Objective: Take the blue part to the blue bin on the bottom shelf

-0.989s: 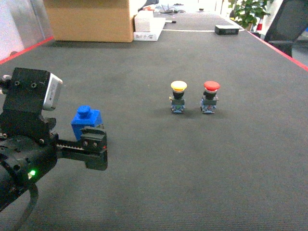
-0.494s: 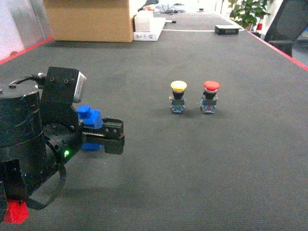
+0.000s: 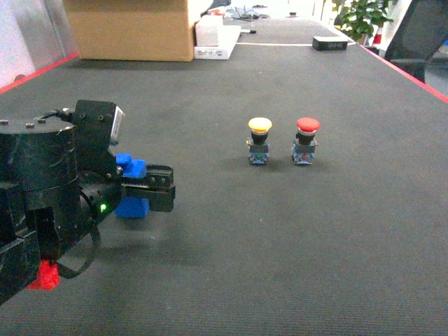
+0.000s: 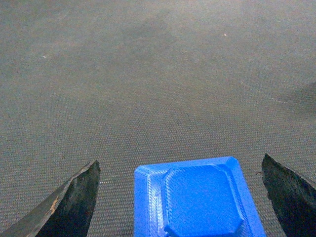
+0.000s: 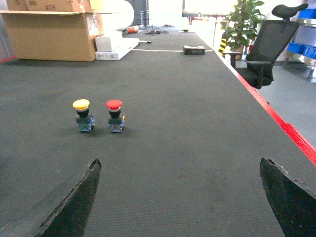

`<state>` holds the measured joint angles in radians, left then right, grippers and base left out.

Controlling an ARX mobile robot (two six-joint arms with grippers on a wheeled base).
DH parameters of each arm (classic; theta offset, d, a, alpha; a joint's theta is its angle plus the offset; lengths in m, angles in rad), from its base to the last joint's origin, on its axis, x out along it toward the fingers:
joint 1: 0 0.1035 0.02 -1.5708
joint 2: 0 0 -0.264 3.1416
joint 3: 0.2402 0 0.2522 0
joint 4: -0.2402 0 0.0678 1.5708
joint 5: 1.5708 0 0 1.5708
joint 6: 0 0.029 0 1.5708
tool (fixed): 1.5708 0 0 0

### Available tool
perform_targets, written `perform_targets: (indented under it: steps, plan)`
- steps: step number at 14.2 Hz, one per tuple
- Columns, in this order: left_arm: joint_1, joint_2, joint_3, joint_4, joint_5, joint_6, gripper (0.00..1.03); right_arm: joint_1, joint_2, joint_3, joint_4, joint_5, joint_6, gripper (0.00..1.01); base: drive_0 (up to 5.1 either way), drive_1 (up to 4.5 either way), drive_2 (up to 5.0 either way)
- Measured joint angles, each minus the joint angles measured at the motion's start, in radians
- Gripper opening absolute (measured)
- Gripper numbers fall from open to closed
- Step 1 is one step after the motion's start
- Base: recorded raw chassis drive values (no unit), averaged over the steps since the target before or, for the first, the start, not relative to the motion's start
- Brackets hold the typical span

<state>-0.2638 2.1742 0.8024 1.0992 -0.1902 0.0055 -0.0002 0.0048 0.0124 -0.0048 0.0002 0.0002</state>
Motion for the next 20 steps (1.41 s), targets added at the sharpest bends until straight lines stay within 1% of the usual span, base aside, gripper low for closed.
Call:
perform_targets:
  steps: [1, 2, 3, 4, 8, 10, 12, 13, 14, 15, 16, 17, 18, 19, 20]
  plan:
    - [0.004, 0.013, 0.007, -0.047, 0.018, -0.006, 0.82, 0.000, 0.000, 0.000, 0.000, 0.000, 0.000, 0.98, 0.0, 0.00, 0.0]
    - [0.004, 0.018, 0.007, -0.038, 0.023, -0.005, 0.56, 0.000, 0.000, 0.000, 0.000, 0.000, 0.000, 0.98, 0.0, 0.00, 0.0]
    - [0.004, 0.018, 0.007, -0.023, 0.020, -0.006, 0.47, 0.000, 0.000, 0.000, 0.000, 0.000, 0.000, 0.98, 0.0, 0.00, 0.0]
    - [0.004, 0.018, 0.007, -0.018, 0.019, -0.005, 0.45, 0.000, 0.000, 0.000, 0.000, 0.000, 0.000, 0.98, 0.0, 0.00, 0.0]
    - [0.006, 0.018, 0.003, 0.014, 0.013, -0.005, 0.45, 0.000, 0.000, 0.000, 0.000, 0.000, 0.000, 0.98, 0.0, 0.00, 0.0]
    - [0.005, -0.005, -0.040, 0.045, 0.010, 0.001, 0.45, 0.000, 0.000, 0.000, 0.000, 0.000, 0.000, 0.98, 0.0, 0.00, 0.0]
    - [-0.013, -0.093, -0.161, 0.118, 0.006, 0.017, 0.45, 0.000, 0.000, 0.000, 0.000, 0.000, 0.000, 0.98, 0.0, 0.00, 0.0]
    - [-0.027, -0.159, -0.237, 0.169, -0.003, 0.027, 0.45, 0.000, 0.000, 0.000, 0.000, 0.000, 0.000, 0.98, 0.0, 0.00, 0.0]
    - [-0.036, -0.225, -0.303, 0.187, -0.016, 0.036, 0.45, 0.000, 0.000, 0.000, 0.000, 0.000, 0.000, 0.98, 0.0, 0.00, 0.0]
    - [-0.049, -0.383, -0.435, 0.151, -0.039, 0.049, 0.45, 0.000, 0.000, 0.000, 0.000, 0.000, 0.000, 0.98, 0.0, 0.00, 0.0]
    - [-0.050, -0.536, -0.521, 0.090, -0.055, 0.048, 0.45, 0.000, 0.000, 0.000, 0.000, 0.000, 0.000, 0.98, 0.0, 0.00, 0.0]
    - [-0.043, -0.653, -0.566, 0.043, -0.070, 0.045, 0.45, 0.000, 0.000, 0.000, 0.000, 0.000, 0.000, 0.98, 0.0, 0.00, 0.0]
    - [-0.032, -0.783, -0.598, -0.034, -0.086, 0.040, 0.45, 0.000, 0.000, 0.000, 0.000, 0.000, 0.000, 0.98, 0.0, 0.00, 0.0]
    - [-0.030, -0.910, -0.614, -0.120, -0.103, 0.024, 0.45, 0.000, 0.000, 0.000, 0.000, 0.000, 0.000, 0.98, 0.0, 0.00, 0.0]
    - [-0.040, -1.046, -0.628, -0.206, -0.122, 0.018, 0.45, 0.000, 0.000, 0.000, 0.000, 0.000, 0.000, 0.98, 0.0, 0.00, 0.0]
